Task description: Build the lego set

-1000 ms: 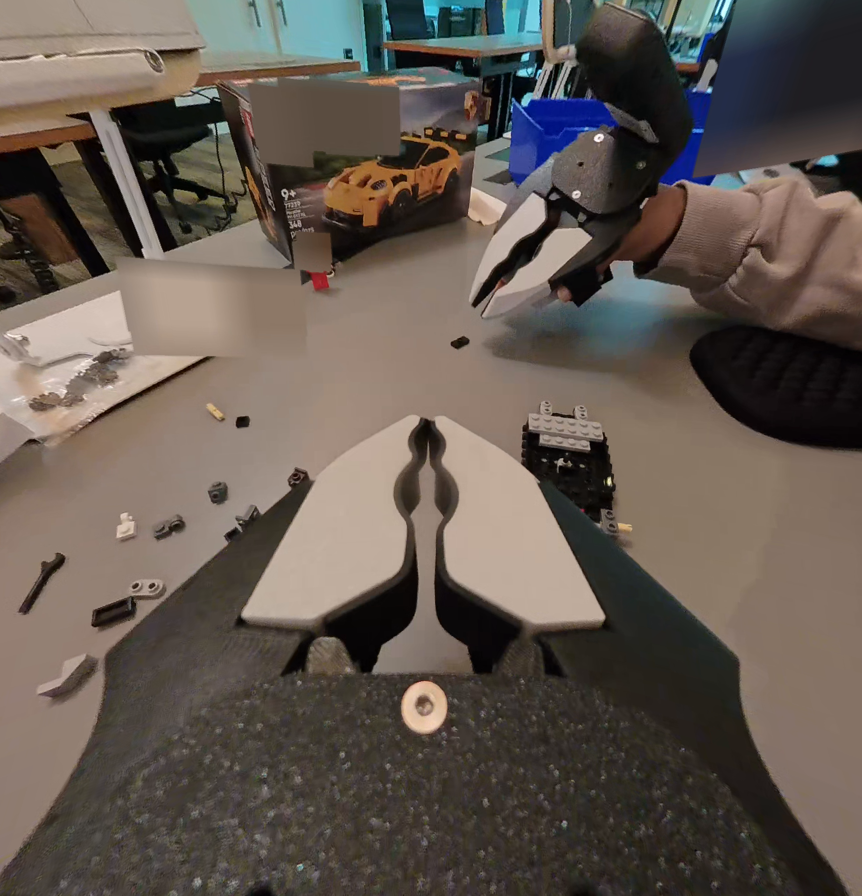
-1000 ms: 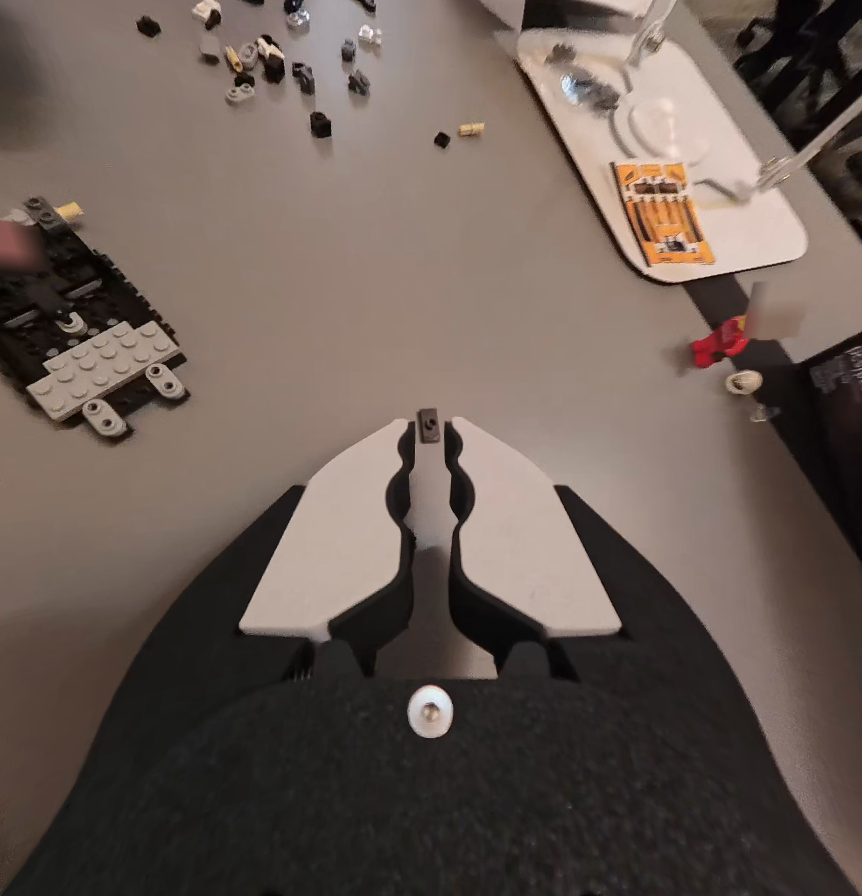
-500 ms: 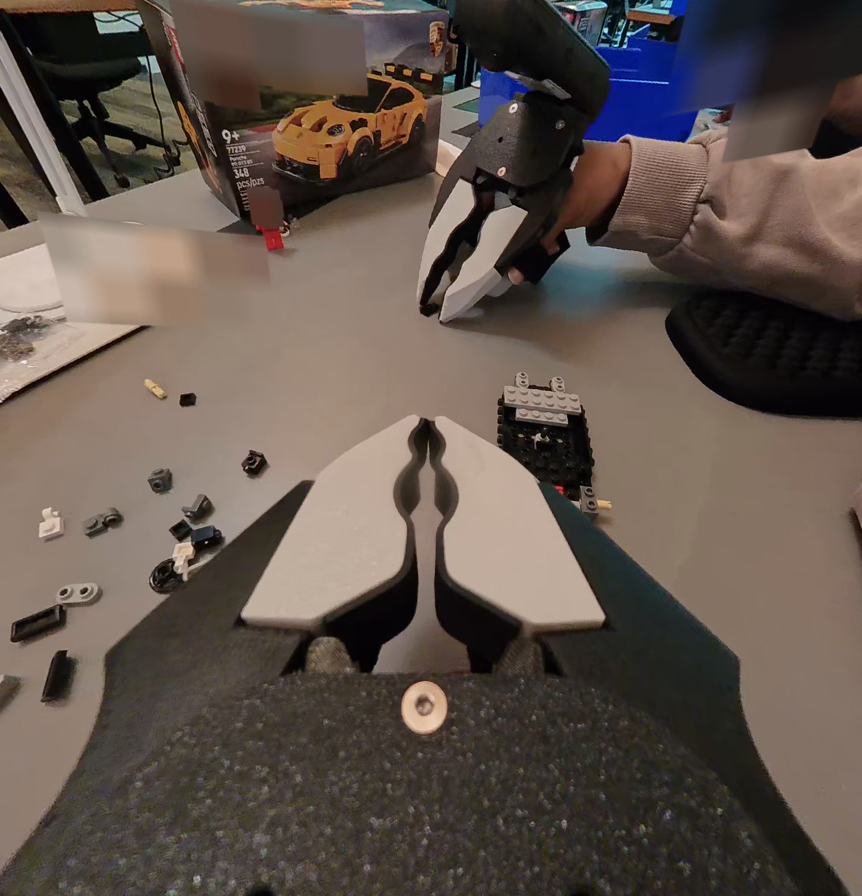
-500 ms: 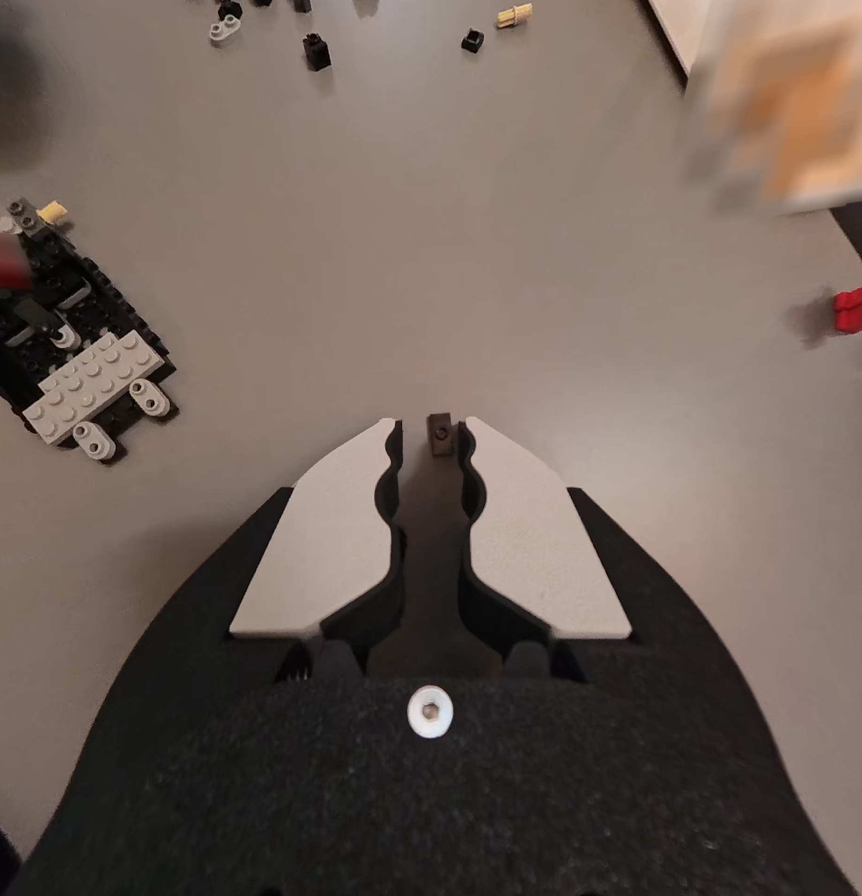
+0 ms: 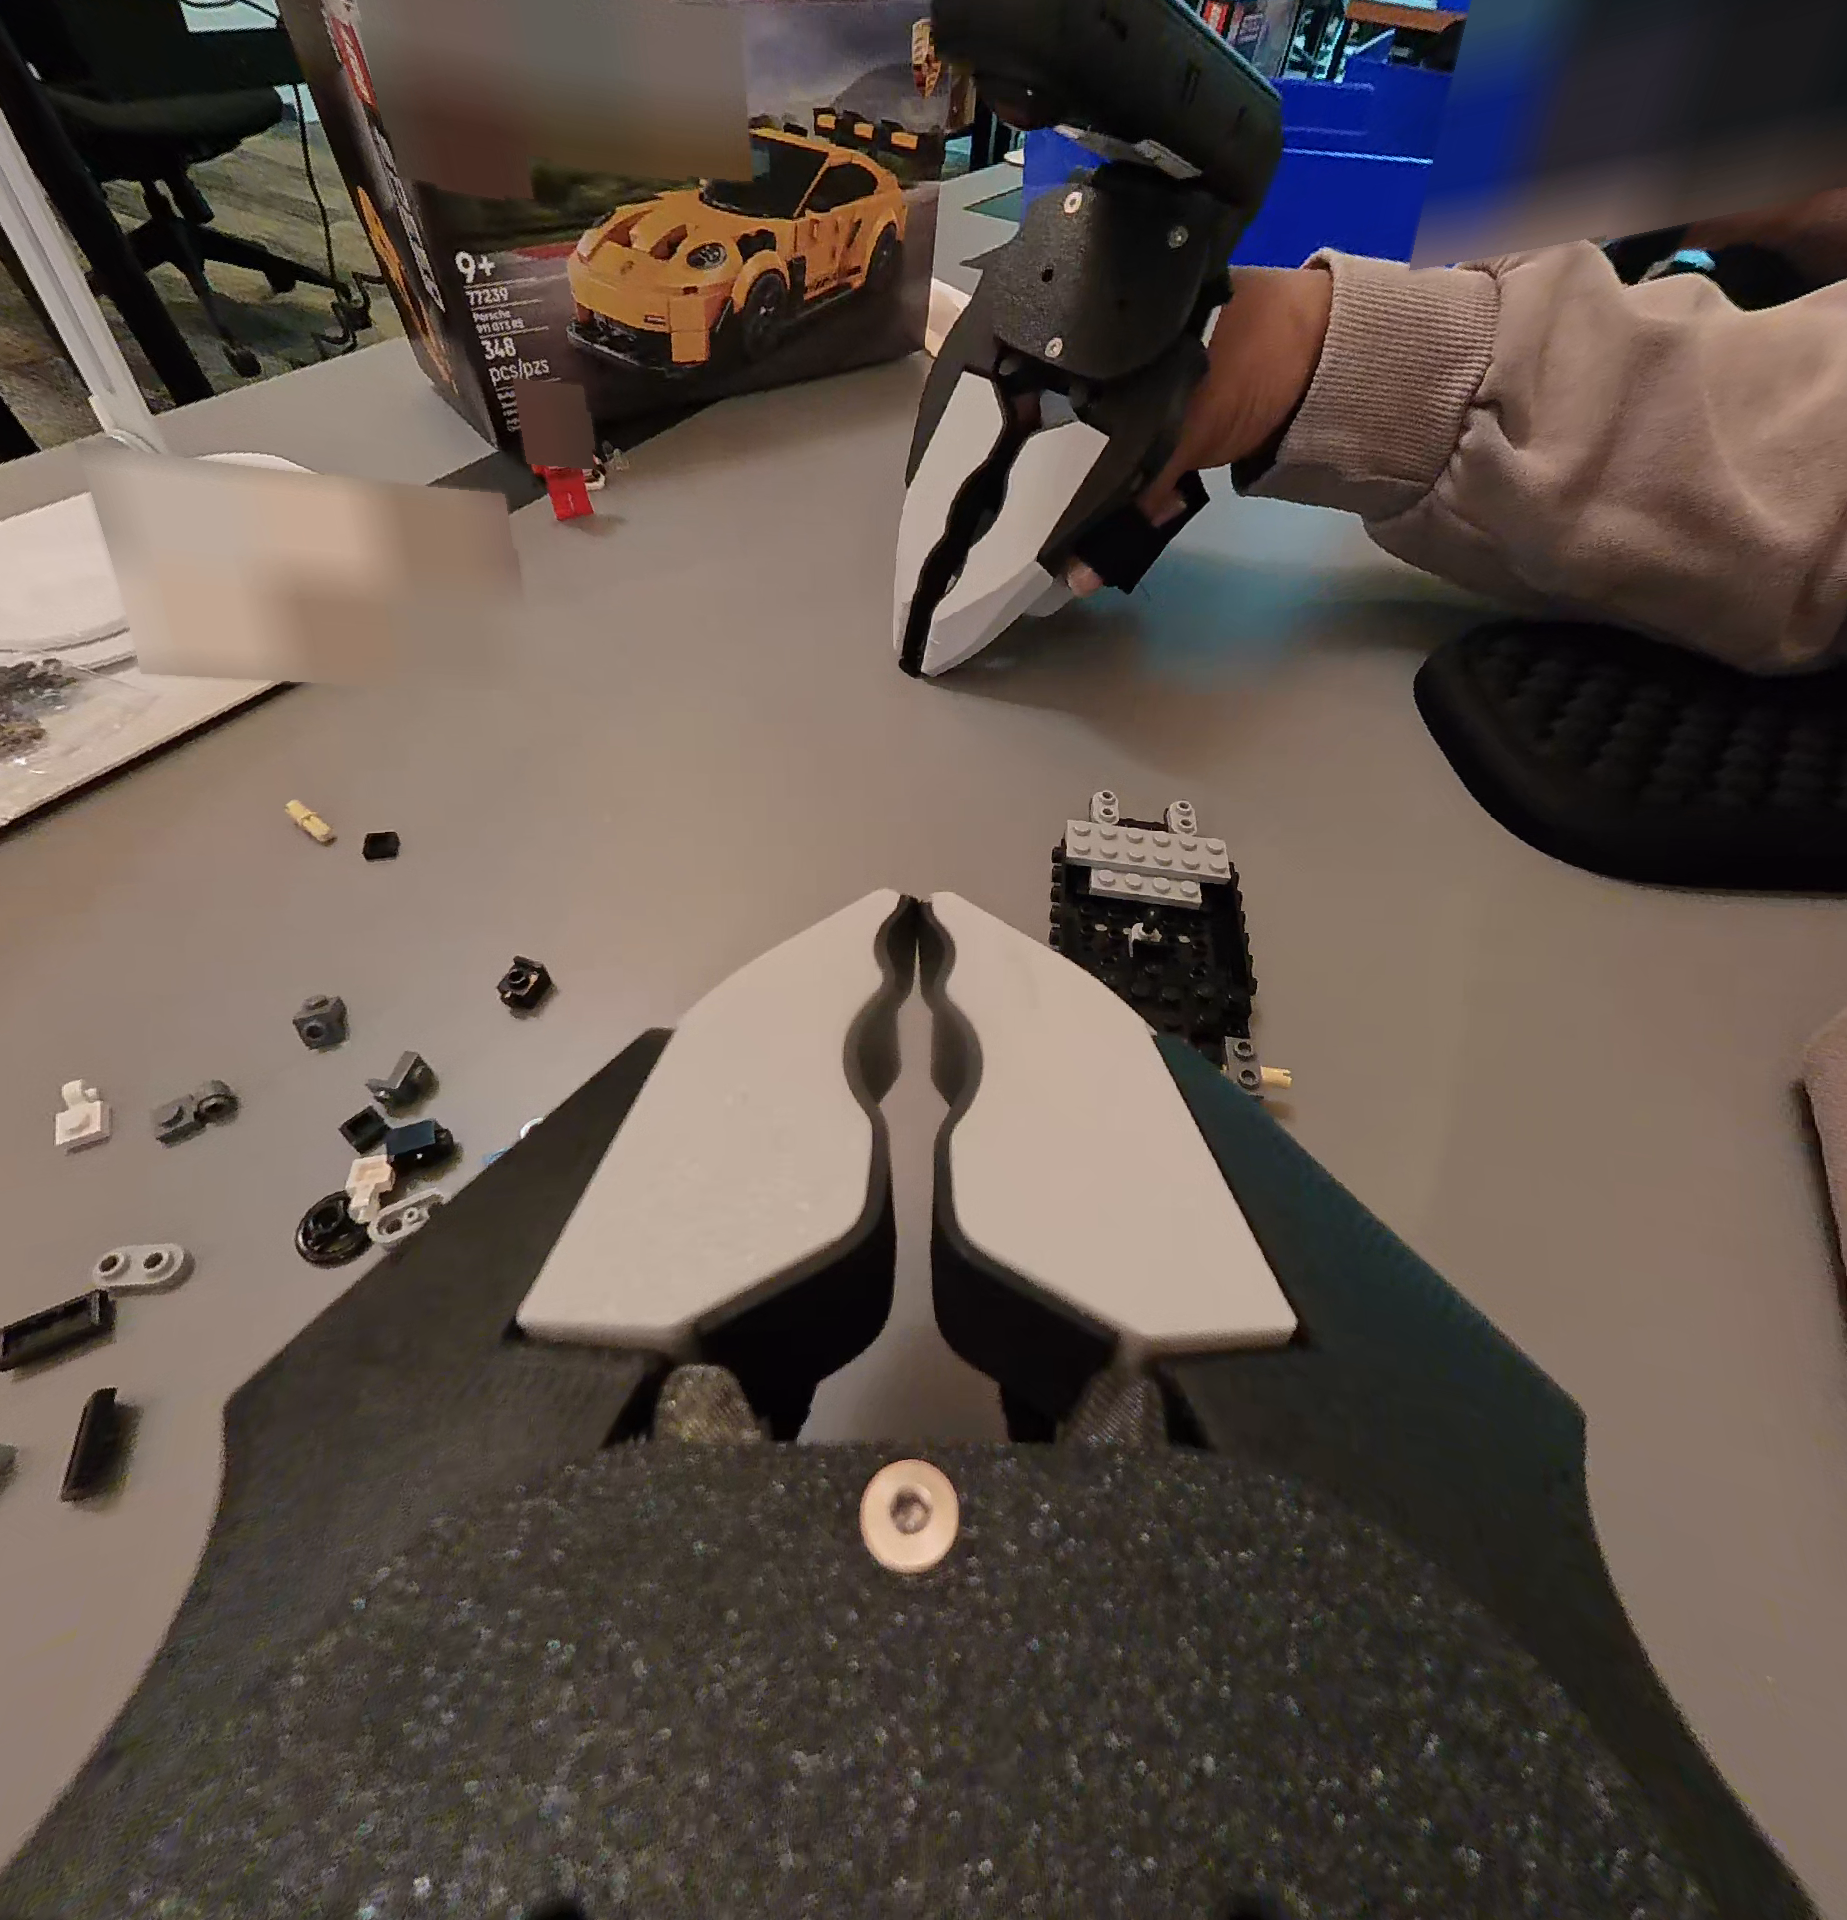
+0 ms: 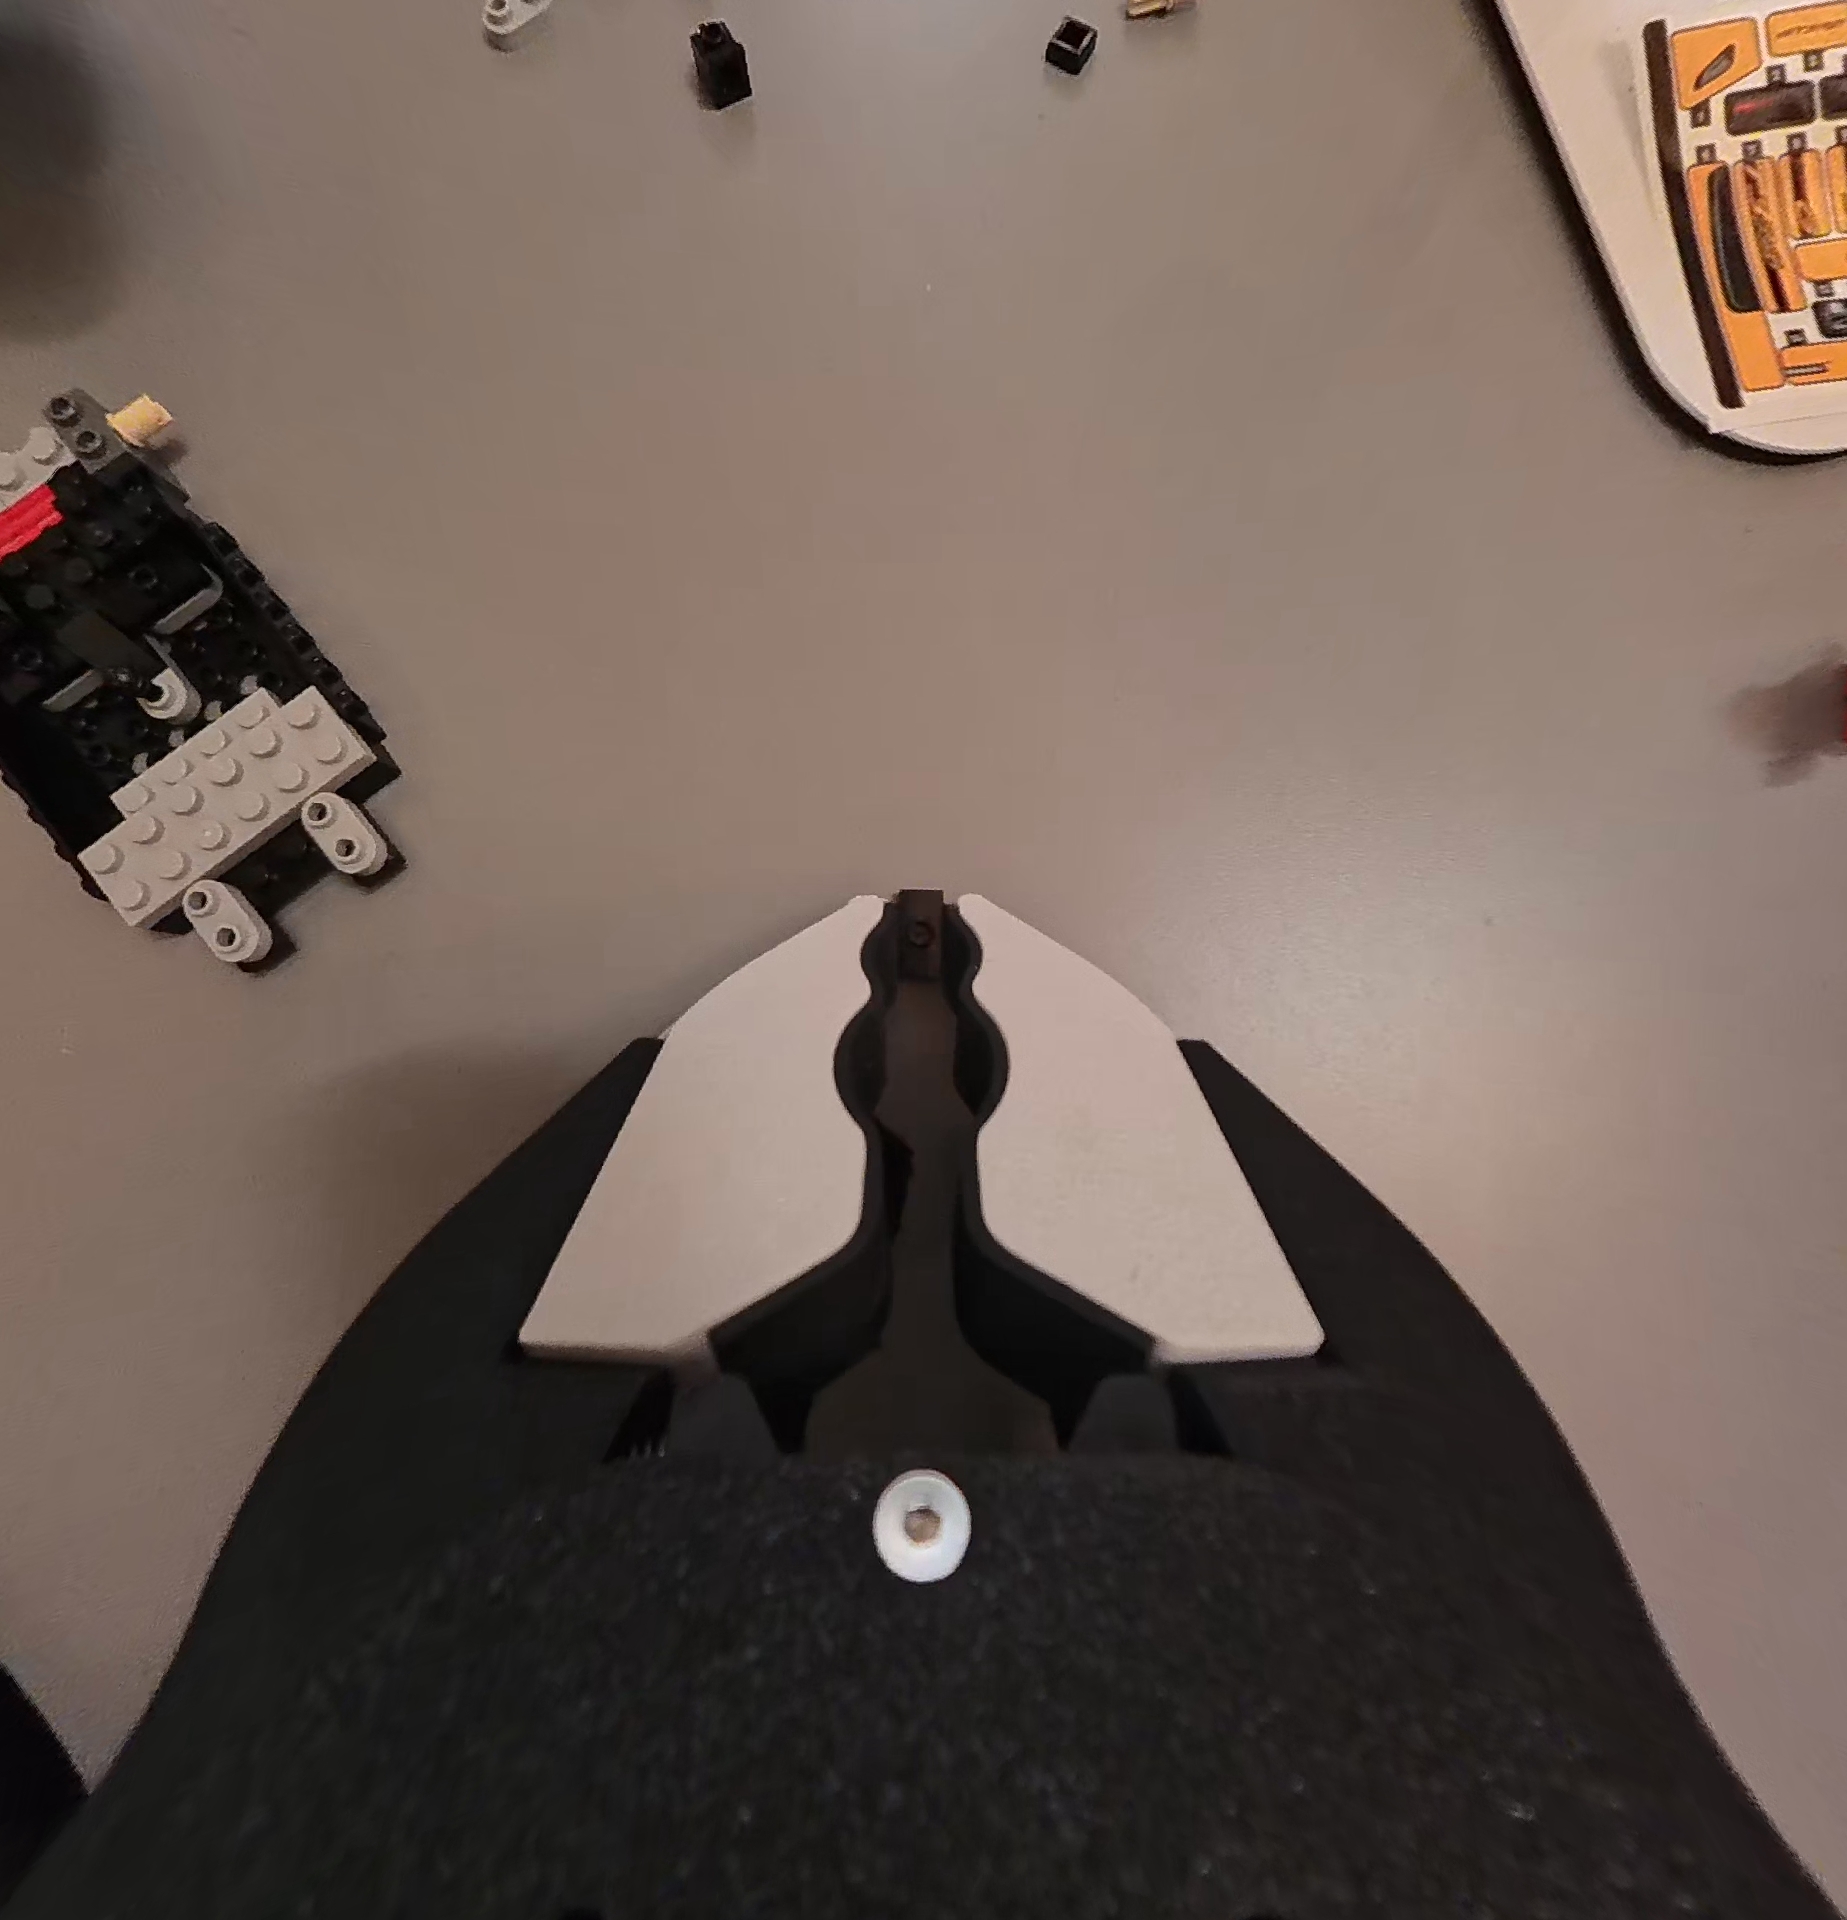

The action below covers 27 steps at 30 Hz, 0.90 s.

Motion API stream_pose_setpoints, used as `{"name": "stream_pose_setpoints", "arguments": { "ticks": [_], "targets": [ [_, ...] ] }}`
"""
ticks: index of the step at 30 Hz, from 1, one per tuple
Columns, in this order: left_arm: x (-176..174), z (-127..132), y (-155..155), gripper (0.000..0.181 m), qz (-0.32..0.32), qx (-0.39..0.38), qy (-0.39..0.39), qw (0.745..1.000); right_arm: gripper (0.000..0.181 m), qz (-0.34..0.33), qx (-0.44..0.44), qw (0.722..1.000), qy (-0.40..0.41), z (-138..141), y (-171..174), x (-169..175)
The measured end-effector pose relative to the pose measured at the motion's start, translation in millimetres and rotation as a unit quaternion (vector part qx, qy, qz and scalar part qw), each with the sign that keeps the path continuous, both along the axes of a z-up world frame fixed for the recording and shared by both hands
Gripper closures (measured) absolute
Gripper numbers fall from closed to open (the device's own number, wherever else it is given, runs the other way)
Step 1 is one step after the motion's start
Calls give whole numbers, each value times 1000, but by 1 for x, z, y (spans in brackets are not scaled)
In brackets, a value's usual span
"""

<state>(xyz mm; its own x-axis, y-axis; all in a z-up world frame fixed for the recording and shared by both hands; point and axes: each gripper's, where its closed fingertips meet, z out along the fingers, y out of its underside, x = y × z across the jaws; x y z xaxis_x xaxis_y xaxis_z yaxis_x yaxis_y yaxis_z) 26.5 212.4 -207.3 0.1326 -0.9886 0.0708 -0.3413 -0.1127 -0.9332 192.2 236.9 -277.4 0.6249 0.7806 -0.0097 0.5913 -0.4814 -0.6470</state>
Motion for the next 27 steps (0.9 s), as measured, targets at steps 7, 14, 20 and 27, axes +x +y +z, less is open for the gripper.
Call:
{"name": "stream_pose_setpoints", "arguments": {
  "ticks": [7, 14, 20, 27],
  "targets": [
    [1, -3, -3, 180, -5, 5, 14, 1000, 174, 25, 11, 1000, 8, 6, -10, -9],
    [3, -7, -8, 178, -14, 3, 24, 1000, 174, 86, 46, 994, 44, 34, -28, -38],
    [4, -15, -12, 177, -27, -3, 40, 999, 174, 192, 58, 977, 72, 58, -61, -81],
    [5, -23, -19, 176, -43, 0, 66, 997, 174, 357, 45, 933, -9, 42, -88, -134]
  ]
}}
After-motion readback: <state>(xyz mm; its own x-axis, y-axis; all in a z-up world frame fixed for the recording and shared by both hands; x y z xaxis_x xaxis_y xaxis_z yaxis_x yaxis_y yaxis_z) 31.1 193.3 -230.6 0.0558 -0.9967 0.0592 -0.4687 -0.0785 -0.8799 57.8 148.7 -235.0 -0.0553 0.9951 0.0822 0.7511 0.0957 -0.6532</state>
